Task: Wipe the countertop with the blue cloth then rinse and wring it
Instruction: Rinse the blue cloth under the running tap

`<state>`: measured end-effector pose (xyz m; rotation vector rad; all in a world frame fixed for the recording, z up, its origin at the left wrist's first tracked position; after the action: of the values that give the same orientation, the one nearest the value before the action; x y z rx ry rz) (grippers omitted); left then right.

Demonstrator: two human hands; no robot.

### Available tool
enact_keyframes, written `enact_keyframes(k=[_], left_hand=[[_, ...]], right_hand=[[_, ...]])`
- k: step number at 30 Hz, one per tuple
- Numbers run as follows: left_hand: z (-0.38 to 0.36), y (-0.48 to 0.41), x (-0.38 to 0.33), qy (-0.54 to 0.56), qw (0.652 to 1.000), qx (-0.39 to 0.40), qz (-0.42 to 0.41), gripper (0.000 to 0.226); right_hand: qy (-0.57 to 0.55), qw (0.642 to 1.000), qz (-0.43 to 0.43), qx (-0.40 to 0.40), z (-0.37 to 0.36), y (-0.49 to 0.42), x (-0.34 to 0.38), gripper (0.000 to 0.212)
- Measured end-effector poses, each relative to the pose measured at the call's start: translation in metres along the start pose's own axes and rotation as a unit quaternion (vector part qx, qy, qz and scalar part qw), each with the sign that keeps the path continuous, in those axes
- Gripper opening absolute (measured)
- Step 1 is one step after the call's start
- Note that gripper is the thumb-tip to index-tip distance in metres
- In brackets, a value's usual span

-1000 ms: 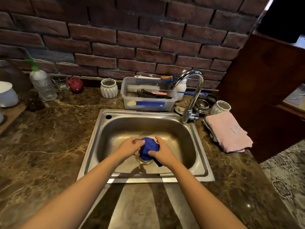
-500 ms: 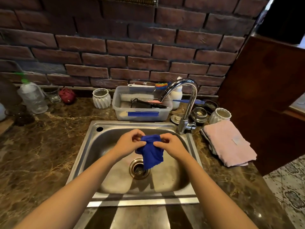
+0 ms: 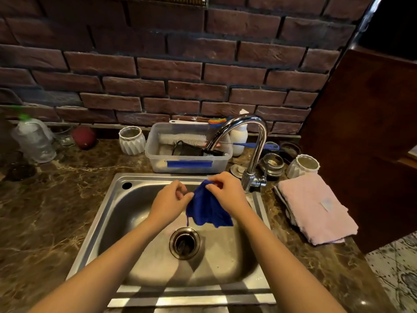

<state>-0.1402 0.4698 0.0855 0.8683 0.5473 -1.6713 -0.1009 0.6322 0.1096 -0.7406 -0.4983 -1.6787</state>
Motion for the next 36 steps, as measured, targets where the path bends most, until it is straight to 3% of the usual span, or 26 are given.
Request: enact_keyframes(k=[2,4,6,8,12,15,20,22,24,31,36], left_hand=[[-0.005,0.004,-0.011,0.18,0.973,0.044,0.136,0.031],[-0.011,0.006,-0.023,0.339,0.895,0.122,0.262,0.045],[-0.016,0.002,-0.033,0.432,0.833,0.143,0.313,0.045],[-0.02,-0.005,-0.04,0.474,0.812,0.109,0.324,0.033],[-0.031,-0.013,-0.045,0.44,0.839,0.049,0.318,0.007],[-0.036,-0.019,-0.036,0.436,0.837,0.03,0.33,0.015],[-0.038,-0.029,-0.02,0.436,0.859,0.047,0.264,0.023],[-0.037,-0.033,-0.016,0.437,0.866,0.051,0.237,0.024],[-0.036,-0.036,-0.015,0.405,0.888,0.063,0.208,0.02],[-0.034,-0.042,-0.001,0.286,0.942,0.066,0.163,0.02],[-0.034,-0.049,0.011,0.327,0.927,0.065,0.174,0.023]], right_hand=[[0.012,1.0,0.001,-0.01,0.001,-0.004,0.0,0.019],[0.047,0.999,0.021,-0.013,0.001,-0.004,0.002,0.021],[0.089,0.994,0.057,-0.009,-0.001,0.0,0.003,0.023],[0.115,0.99,0.079,-0.001,-0.005,0.007,0.004,0.024],[0.105,0.99,0.079,0.041,-0.011,0.013,-0.006,0.03],[-0.049,0.998,0.005,0.041,-0.008,0.011,-0.028,0.029],[-0.072,0.967,-0.165,-0.18,0.021,-0.01,-0.096,0.021],[-0.059,0.942,-0.239,-0.227,0.03,-0.024,-0.124,0.019],[-0.058,0.927,-0.28,-0.244,0.033,-0.039,-0.143,0.031],[-0.071,0.946,-0.246,-0.199,0.037,-0.081,-0.169,0.037],[-0.129,0.951,-0.222,-0.169,0.036,-0.096,-0.183,0.044]])
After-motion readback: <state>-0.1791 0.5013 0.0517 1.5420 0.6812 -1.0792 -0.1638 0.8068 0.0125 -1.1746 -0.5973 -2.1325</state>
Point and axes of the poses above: each hand's wrist, its own y-axis away from the middle knuckle, its own z-axis out of the back of the hand, x = y × z, the point moved 1 cm from there along -y, towards the middle knuckle, and after that the axes turned 1 degree about y, right-handed, at the moved point
